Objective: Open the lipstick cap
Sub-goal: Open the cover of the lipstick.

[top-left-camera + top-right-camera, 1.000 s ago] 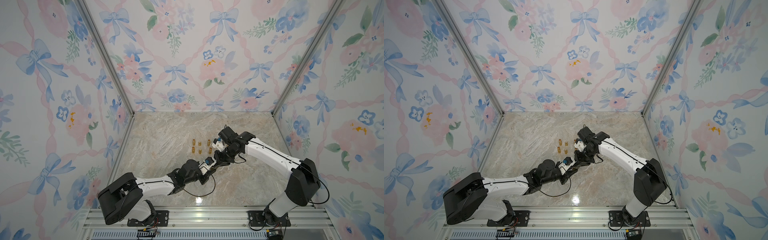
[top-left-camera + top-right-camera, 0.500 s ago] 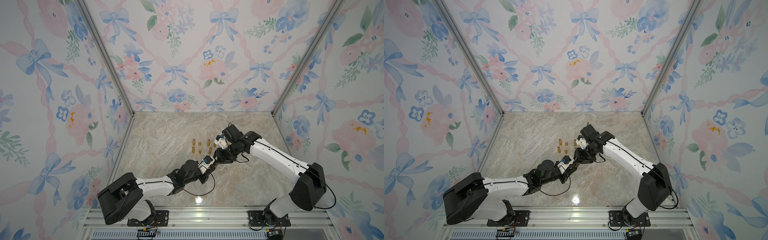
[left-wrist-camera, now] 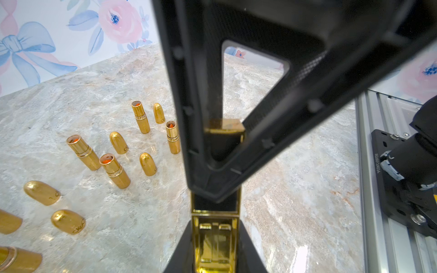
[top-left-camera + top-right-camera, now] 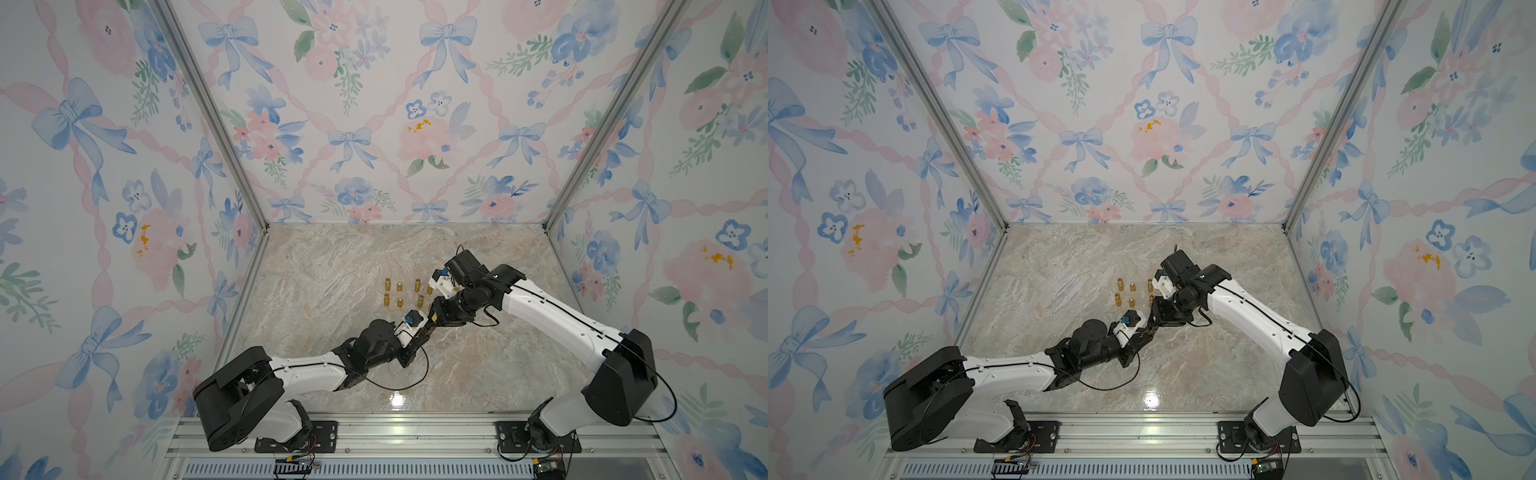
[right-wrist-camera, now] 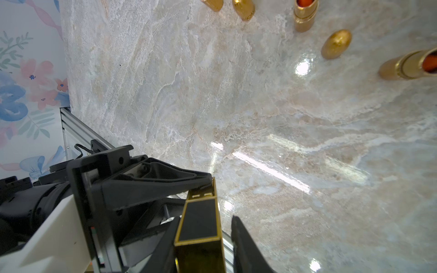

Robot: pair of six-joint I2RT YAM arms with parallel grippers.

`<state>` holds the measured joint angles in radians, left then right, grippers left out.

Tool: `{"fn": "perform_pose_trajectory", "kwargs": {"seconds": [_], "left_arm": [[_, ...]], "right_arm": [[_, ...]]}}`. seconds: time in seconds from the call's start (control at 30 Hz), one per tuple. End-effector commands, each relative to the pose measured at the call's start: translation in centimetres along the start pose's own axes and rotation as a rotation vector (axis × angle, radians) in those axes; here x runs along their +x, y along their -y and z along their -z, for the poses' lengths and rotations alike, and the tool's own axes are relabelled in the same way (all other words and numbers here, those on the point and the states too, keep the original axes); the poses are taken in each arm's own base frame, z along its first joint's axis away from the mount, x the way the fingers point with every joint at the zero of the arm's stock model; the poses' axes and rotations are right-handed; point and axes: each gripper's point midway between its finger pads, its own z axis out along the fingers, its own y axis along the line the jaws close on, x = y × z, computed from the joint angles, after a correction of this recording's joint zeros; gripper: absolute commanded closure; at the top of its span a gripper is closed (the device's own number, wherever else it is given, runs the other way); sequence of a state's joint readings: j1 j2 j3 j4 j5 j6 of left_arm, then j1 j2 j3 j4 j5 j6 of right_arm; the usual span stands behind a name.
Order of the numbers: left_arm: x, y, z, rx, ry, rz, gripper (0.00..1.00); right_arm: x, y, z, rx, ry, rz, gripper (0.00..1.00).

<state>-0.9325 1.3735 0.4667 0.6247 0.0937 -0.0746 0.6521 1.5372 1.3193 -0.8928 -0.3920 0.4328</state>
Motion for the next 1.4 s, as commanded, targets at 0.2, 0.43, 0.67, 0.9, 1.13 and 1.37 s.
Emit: {"fn": "perform_pose_trajectory", "kwargs": {"seconds": [0.2, 0.43, 0.67, 0.9, 1.13, 1.37], "left_arm": [[-0.5, -0.8, 0.0, -0.031, 0.006, 0.024, 1.0], [1.3, -1.3, -0.2, -0.052, -0.052, 0.035, 1.0], [3.9, -2.2, 0.0, -0.095, -0.129, 0.041, 1.0], [5.9, -2.7, 0.2, -0.124, -0.207, 0.014, 1.0], [6.5, -3.1, 0.4, -0.147, -0.241, -0.003, 1.0], [7.0, -3.1, 0.4, -0.144, -0.279, -0.027, 1.0]], "right_arm": [[0.5, 1.1, -1.0, 0.103, -0.009, 0.065, 0.73], [-0.1, 1.1, 0.2, 0.136, 0.019, 0.087, 0.76], [-0.8, 0.7, 1.8, 0.115, 0.063, 0.067, 0.77], [-1.3, -0.1, 3.9, 0.08, 0.11, 0.054, 0.77], [-1.6, -0.4, 5.4, 0.042, 0.148, 0.026, 0.77], [-1.6, -0.7, 6.6, -0.005, 0.173, -0.001, 0.76]]}}
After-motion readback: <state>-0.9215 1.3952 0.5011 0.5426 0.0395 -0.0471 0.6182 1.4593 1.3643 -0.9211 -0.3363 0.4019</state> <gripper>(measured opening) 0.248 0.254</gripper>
